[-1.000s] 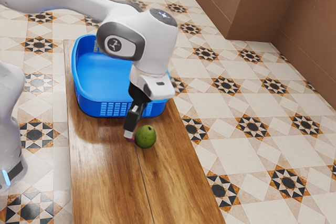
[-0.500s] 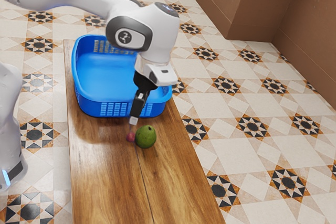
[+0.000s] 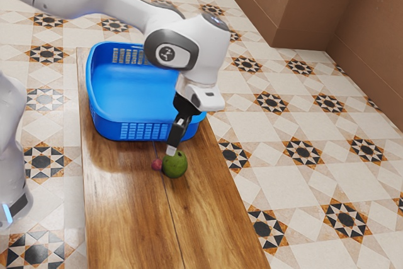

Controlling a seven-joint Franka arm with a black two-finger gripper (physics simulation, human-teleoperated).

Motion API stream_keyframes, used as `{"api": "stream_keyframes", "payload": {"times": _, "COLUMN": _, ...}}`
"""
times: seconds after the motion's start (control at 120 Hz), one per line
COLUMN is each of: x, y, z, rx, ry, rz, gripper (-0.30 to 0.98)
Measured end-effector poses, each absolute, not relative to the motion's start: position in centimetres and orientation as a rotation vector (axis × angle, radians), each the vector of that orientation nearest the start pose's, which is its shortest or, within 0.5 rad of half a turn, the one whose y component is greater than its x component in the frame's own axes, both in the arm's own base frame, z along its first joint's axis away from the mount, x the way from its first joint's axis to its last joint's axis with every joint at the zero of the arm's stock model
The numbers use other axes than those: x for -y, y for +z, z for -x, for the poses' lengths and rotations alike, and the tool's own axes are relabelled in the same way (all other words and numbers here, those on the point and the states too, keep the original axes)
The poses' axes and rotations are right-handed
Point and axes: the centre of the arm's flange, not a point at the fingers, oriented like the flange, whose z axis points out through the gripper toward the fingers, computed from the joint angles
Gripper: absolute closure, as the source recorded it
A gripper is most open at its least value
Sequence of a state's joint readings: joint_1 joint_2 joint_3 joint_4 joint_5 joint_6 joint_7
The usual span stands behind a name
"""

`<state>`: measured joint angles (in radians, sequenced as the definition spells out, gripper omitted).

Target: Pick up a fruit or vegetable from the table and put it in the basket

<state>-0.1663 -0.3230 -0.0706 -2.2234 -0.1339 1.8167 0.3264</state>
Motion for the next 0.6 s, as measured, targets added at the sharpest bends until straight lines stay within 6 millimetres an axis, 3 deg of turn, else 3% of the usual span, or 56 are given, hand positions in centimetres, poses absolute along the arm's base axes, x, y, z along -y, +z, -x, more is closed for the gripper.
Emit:
{"api": "stream_keyframes", "payload": {"times": 0.275, "x": 12.3, "y": 47.5, "z": -44.3, "rx": -0.879, "ry": 0.167, "rz": 3.143, "gripper": 0.0}}
{"api": "stream_keyframes", "payload": {"times": 0.6, "x": 12.5, "y": 46.2, "z": -44.9, "rx": -0.898, "ry": 0.157, "rz": 3.154, "gripper": 0.0}}
